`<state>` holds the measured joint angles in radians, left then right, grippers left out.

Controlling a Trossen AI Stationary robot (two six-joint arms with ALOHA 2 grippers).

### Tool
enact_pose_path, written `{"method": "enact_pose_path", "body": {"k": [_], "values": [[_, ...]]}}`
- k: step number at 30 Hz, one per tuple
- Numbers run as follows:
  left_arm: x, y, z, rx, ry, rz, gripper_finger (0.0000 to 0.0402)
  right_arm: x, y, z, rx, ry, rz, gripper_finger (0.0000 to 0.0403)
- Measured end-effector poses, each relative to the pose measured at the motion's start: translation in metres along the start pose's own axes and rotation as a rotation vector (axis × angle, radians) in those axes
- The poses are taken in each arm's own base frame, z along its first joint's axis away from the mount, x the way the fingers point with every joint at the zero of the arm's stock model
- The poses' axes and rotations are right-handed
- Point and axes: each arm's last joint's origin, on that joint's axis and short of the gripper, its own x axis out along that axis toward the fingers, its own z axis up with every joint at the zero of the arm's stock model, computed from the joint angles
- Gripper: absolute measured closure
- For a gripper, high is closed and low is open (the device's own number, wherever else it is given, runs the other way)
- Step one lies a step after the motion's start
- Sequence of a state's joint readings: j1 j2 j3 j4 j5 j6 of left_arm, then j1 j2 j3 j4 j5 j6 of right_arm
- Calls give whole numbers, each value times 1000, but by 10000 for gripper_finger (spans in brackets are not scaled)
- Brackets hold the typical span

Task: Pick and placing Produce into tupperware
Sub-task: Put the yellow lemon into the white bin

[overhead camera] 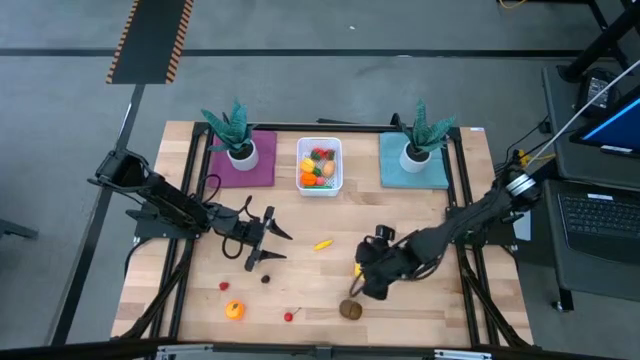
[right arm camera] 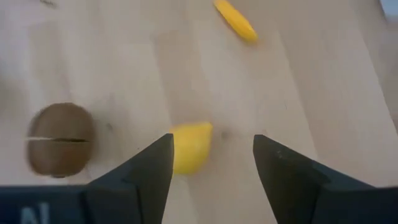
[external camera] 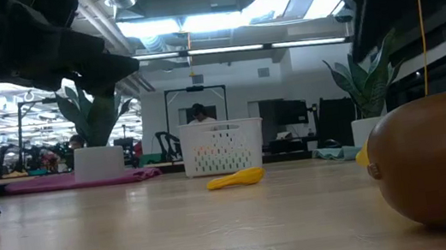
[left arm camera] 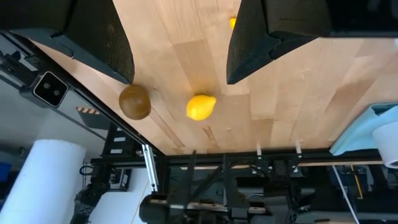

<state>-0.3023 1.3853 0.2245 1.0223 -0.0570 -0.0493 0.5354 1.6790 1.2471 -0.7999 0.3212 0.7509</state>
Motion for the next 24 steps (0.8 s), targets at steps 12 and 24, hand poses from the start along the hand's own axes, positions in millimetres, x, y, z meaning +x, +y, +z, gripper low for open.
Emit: {"method": "enact_pose_path", "body": {"k": [12, 24], "values": [[0, 0, -1, 42, 6, 1, 154, 12, 18, 11, 266, 97, -66, 210], [0, 0, -2, 80, 21, 1, 154, 13, 22, 15, 230, 64, -6, 203]]}}
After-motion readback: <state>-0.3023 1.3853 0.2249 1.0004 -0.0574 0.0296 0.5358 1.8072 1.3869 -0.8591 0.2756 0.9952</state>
